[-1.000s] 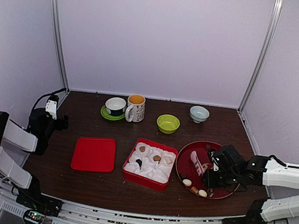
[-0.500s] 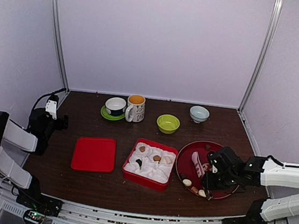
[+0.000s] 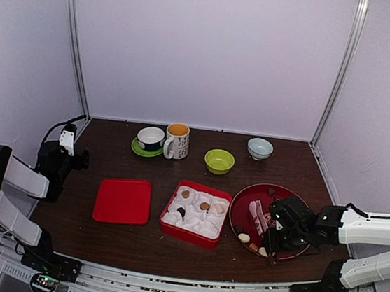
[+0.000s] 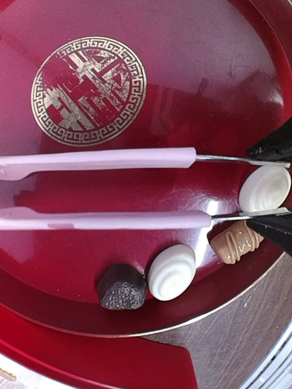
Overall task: Pack the chocolate
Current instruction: Place the clamp on the plate, then pick up the clamp from the plate.
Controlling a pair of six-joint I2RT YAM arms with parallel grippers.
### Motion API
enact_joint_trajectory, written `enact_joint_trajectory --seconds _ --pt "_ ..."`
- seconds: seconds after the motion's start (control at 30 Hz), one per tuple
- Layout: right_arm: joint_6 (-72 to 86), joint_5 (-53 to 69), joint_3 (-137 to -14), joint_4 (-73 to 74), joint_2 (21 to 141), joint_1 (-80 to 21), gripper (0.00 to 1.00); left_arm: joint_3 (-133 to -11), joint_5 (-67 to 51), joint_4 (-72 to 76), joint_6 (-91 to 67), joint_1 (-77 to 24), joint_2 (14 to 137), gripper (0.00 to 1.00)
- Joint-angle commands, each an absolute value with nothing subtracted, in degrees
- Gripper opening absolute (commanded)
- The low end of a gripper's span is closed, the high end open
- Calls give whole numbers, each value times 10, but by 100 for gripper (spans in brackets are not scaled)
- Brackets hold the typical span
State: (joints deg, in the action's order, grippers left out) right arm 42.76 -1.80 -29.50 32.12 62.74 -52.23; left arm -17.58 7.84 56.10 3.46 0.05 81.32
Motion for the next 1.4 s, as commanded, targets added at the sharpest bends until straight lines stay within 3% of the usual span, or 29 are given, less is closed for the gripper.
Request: enact_joint_trajectory --seconds 0.0,0.3,0.63,0.9,1.1,1.37 --pt "439 -36 -297 330 636 -529 34 -182 74 594 32 6 817 98" --pt "434 -64 -312 344 630 -529 56 -182 74 594 32 6 816 98" --pt "394 -117 -362 393 603 -529 99 -182 74 594 32 6 816 98" --pt "394 -122 -370 351 600 -529 100 -182 74 594 33 6 817 98" --pt "455 -146 -265 229 517 -532 100 -182 74 594 32 6 816 98" --pt "479 -173 -235 259 474 -538 100 -182 74 594 33 6 816 98"
